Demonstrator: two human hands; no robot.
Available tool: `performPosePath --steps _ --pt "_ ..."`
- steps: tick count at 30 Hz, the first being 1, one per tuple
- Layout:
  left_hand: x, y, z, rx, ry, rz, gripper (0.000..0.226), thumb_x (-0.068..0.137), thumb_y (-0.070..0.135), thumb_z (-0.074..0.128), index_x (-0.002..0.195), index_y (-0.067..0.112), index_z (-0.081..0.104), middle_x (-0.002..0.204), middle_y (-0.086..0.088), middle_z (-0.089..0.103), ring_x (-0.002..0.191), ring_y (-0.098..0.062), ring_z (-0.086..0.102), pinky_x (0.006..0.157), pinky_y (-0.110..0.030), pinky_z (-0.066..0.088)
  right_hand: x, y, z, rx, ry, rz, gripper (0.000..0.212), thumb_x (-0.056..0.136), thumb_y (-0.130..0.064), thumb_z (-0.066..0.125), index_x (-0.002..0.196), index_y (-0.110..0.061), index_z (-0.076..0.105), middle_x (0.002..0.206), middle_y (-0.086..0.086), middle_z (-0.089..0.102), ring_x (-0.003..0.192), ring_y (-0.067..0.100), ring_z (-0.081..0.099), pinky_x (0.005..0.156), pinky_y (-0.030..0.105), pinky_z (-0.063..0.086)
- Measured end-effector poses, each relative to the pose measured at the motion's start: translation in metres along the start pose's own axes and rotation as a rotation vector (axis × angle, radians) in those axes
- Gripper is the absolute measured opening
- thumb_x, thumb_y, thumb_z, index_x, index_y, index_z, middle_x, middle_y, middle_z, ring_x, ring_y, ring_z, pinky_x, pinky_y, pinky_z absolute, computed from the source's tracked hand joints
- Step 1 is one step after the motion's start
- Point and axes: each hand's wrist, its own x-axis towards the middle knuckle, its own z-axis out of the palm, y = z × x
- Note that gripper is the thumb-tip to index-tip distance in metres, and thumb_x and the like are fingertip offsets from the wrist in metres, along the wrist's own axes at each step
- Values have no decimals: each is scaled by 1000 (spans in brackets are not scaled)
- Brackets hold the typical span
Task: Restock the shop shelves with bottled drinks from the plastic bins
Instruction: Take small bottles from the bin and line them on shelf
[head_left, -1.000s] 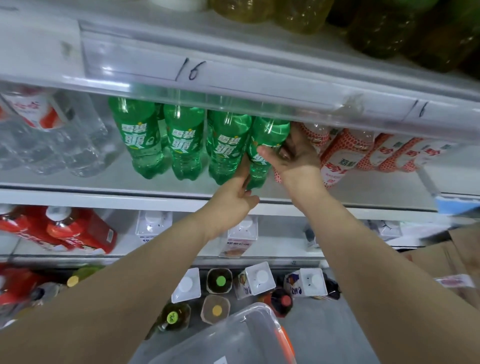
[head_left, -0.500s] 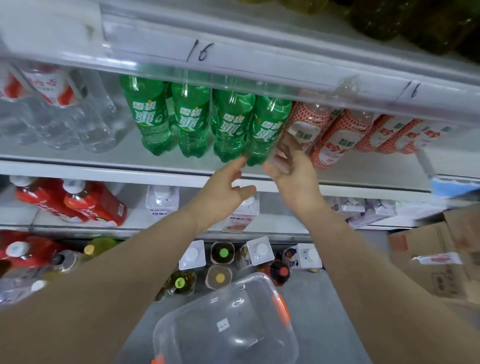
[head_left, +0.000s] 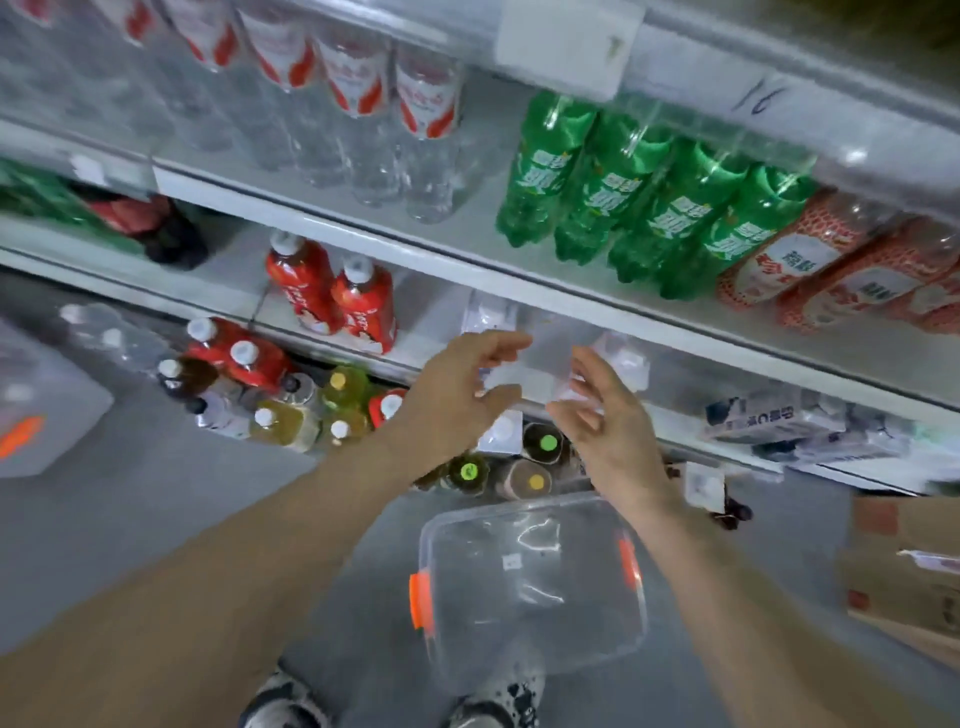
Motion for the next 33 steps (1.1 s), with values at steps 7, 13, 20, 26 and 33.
performPosePath --steps 7,13,20,26,33 --pt "-70 -42 -105 58 162 -24 43 85 9 73 124 23 62 114 4 62 108 -9 60 96 -32 50 -19 -60 114 -32 -152 -71 63 93 -12 70 146 -33 43 134 -24 50 109 -26 48 98 5 43" --pt "-111 -64 -215 101 239 -34 41 81 18 72 121 22 64 108 10 63 103 -4 58 92 -29 50 -29 -119 222 28 -220 -85 62 91 -6 71 134 -43 45 123 -33 52 105 -25 53 89 8 48" --pt "-164 -81 -349 75 373 -115 38 79 21 69 115 29 65 107 10 64 101 -3 59 88 -20 48 -36 -209 334 29 -349 -166 62 93 -1 66 121 -54 47 110 -48 57 113 -18 54 87 6 45" --pt "-205 -100 -432 -22 535 -195 45 87 6 69 107 45 60 108 26 62 104 5 58 89 -18 48 -33 -268 421 5 -449 -237 58 92 -3 65 133 -43 56 114 -25 67 106 -5 63 92 19 52" --pt "-226 -142 -521 -58 679 -288 39 87 8 70 117 33 62 115 14 61 108 1 59 94 -28 52 -6 -313 520 -47 -578 -252 64 92 -1 66 128 -50 47 128 -31 58 122 -6 55 96 18 48"
